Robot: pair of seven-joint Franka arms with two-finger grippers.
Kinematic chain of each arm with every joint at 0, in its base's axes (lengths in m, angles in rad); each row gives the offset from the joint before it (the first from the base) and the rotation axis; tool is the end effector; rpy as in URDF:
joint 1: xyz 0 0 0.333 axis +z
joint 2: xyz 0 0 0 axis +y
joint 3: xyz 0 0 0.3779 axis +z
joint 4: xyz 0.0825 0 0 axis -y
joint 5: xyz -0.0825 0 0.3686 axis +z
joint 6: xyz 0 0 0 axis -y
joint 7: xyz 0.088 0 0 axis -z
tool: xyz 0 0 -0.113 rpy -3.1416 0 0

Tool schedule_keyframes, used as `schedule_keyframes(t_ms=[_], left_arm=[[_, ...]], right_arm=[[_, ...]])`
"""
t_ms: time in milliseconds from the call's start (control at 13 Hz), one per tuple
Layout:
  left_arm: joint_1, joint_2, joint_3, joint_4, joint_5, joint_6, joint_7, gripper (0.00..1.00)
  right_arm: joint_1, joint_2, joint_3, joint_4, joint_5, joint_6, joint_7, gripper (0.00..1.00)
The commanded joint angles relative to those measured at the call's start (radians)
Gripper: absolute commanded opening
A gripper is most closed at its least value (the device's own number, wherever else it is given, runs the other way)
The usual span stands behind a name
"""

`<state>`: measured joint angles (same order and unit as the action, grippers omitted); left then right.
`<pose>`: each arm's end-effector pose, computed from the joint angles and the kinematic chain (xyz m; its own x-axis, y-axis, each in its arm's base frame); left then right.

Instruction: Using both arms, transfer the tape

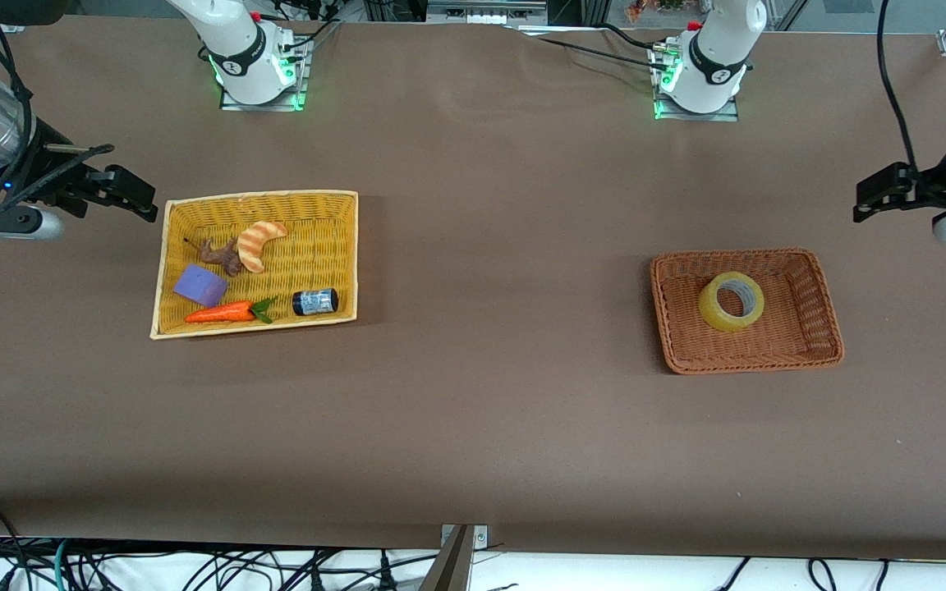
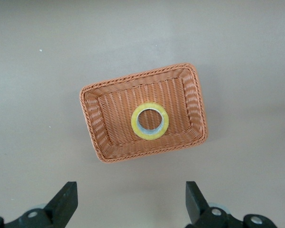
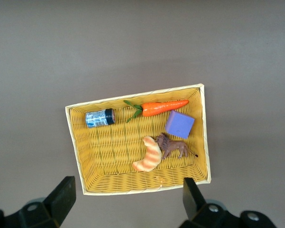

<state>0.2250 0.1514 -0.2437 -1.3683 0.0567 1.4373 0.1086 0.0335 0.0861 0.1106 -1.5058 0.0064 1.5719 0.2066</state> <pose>0.5796 0.0103 0.6778 0.9896 -0.1195 -0.0797 -0.1208 -0.9926 -0.0116 0.5650 0.0793 0.6627 0.9978 -0.0627 -0.0223 -0.0630 -0.9979 -0.0115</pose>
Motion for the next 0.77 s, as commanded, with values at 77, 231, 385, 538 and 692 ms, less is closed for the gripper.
schedule_keyframes(t_ms=[77, 231, 385, 538, 692], left_arm=[[-0.223, -0.094, 0.211, -0.189, -0.037, 0.151, -0.094, 1.00], [-0.252, -0.221, 0.222, -0.368, -0.037, 0.241, -0.125, 1.00], [-0.272, -0.228, 0.225, -0.373, -0.038, 0.241, -0.127, 1.00], [-0.263, -0.217, 0.225, -0.361, -0.050, 0.238, -0.119, 1.00], [-0.262, -0.196, 0.222, -0.328, -0.043, 0.235, -0.121, 1.00]], right_arm=[[-0.014, 0.003, 0.011, 0.016, 0.007, -0.004, -0.019, 1.00], [-0.014, 0.004, 0.011, 0.016, 0.006, -0.004, -0.019, 1.00], [-0.014, 0.007, 0.014, 0.016, 0.006, -0.004, -0.018, 1.00], [-0.014, 0.007, 0.014, 0.016, 0.006, -0.004, -0.018, 1.00], [-0.014, 0.007, 0.014, 0.016, 0.006, -0.004, -0.019, 1.00]])
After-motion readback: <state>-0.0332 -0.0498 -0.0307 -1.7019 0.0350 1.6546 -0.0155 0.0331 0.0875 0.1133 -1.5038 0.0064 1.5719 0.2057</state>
